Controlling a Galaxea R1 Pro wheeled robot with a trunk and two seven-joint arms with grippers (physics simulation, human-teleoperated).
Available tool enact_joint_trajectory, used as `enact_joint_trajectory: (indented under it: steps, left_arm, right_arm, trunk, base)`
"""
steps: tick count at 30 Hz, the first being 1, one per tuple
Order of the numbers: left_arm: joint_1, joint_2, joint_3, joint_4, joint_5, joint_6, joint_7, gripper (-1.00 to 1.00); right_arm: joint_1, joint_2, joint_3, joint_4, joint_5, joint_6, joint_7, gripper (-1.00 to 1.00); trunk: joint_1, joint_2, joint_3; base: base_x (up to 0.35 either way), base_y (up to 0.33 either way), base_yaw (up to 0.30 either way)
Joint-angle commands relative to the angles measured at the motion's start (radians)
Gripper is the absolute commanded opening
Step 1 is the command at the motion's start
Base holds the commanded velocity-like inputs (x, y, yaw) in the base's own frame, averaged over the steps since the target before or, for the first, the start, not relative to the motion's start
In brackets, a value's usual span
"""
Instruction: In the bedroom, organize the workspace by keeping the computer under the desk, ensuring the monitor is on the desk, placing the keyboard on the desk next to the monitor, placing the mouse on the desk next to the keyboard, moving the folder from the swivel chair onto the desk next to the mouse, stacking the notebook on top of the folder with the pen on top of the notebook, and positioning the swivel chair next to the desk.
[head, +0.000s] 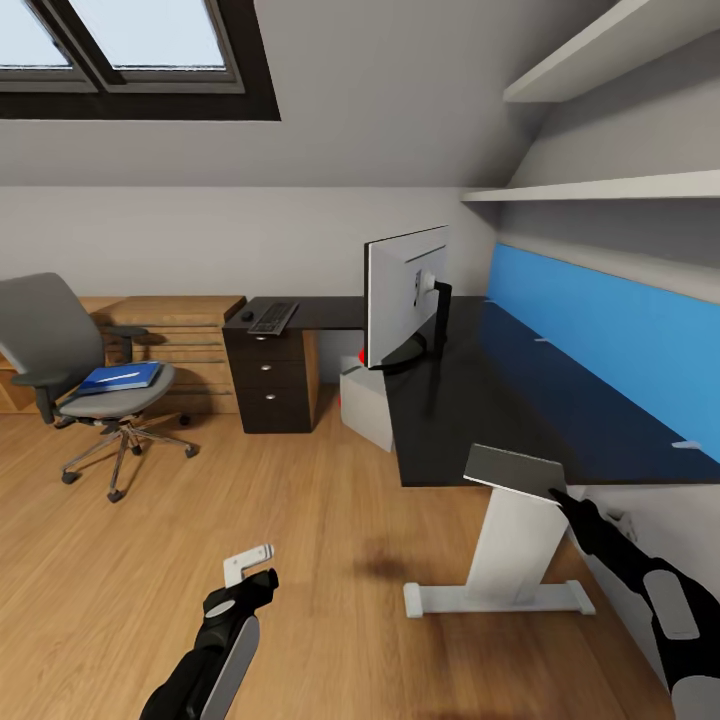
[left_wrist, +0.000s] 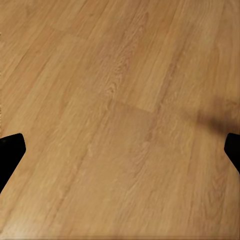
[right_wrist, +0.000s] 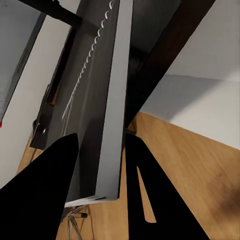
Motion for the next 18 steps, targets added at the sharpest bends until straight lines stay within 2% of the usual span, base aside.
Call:
enact_joint_trajectory:
  steps: [1, 12, 16, 18]
  left_arm:
    - [-0.001, 0.000, -0.002, 0.000, 0.008, 0.003, 0.008, 1.00]
    - [-0.001, 0.000, -0.002, 0.002, 0.008, 0.003, 0.008, 1.00]
    - [0.000, 0.000, -0.002, 0.002, 0.008, 0.003, 0.008, 1.00]
    - [-0.001, 0.000, -0.002, 0.002, 0.008, 0.003, 0.008, 1.00]
  right_arm:
    - [-0.001, 0.001, -0.003, -0.015, -0.003, 0.008, 0.013, -1.00]
    - [0.000, 0.004, -0.003, -0.055, -0.004, 0.014, 0.041, -1.00]
    - [0.001, 0.013, -0.003, -0.068, -0.005, 0.015, 0.044, -1.00]
    - [0.001, 0.028, -0.003, -0.089, -0.005, 0.016, 0.044, -1.00]
  trunk:
    - [0.000, 0.000, -0.001]
    - [0.000, 0.000, -0.001]
    - [0.000, 0.000, -0.001]
    - [0.000, 0.000, -0.001]
  base:
    - [0.000, 0.000, 0.000]
    - [0.000, 0.000, 0.000]
    - [0.000, 0.000, 0.000]
    - [0.000, 0.000, 0.000]
